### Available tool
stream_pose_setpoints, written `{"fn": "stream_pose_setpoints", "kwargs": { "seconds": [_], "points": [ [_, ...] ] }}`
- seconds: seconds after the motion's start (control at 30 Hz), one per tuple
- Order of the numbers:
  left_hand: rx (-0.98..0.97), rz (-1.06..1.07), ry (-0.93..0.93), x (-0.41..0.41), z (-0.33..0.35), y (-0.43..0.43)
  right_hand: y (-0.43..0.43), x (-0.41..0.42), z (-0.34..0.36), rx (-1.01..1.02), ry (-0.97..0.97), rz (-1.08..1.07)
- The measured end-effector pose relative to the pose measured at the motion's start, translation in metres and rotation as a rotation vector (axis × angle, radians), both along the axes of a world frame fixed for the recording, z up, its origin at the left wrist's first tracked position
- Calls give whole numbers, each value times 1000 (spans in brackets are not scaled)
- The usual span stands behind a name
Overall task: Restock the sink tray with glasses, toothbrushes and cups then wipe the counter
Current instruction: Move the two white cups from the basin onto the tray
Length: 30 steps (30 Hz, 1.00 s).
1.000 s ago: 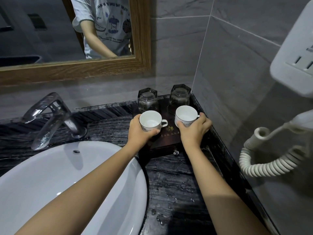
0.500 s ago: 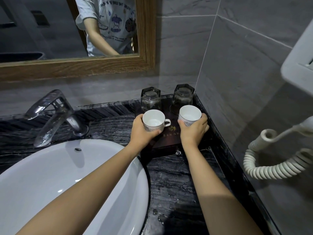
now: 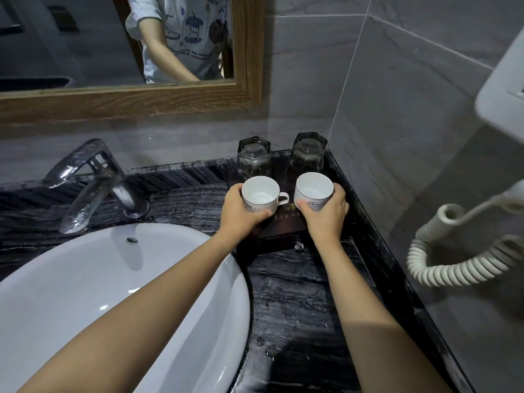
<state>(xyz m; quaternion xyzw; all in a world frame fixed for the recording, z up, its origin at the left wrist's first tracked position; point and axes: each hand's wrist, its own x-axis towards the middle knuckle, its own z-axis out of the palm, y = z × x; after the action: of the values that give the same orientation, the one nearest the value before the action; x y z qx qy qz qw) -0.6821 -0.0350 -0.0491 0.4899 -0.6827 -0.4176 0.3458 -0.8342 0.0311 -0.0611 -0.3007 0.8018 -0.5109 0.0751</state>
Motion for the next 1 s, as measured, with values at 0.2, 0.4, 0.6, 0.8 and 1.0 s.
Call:
{"fn": "stream_pose_setpoints", "kwargs": {
  "seconds": [0.2,0.4,0.6,0.8,1.0],
  "points": [
    [-27,45,-29,-3,-5,2,2,0,1,-1,-11,13],
    [-33,10,-17,2,-3,6,10,8,2,24,13,20],
    [-78,-64,-144,40,6,11,36,37,5,106,65,19],
    [-65,-236,-505,101,27,8,51,89,22,316,162,159],
    [70,-427,-832,191,48,22,49,158,50,850,209,503]
  ]
}}
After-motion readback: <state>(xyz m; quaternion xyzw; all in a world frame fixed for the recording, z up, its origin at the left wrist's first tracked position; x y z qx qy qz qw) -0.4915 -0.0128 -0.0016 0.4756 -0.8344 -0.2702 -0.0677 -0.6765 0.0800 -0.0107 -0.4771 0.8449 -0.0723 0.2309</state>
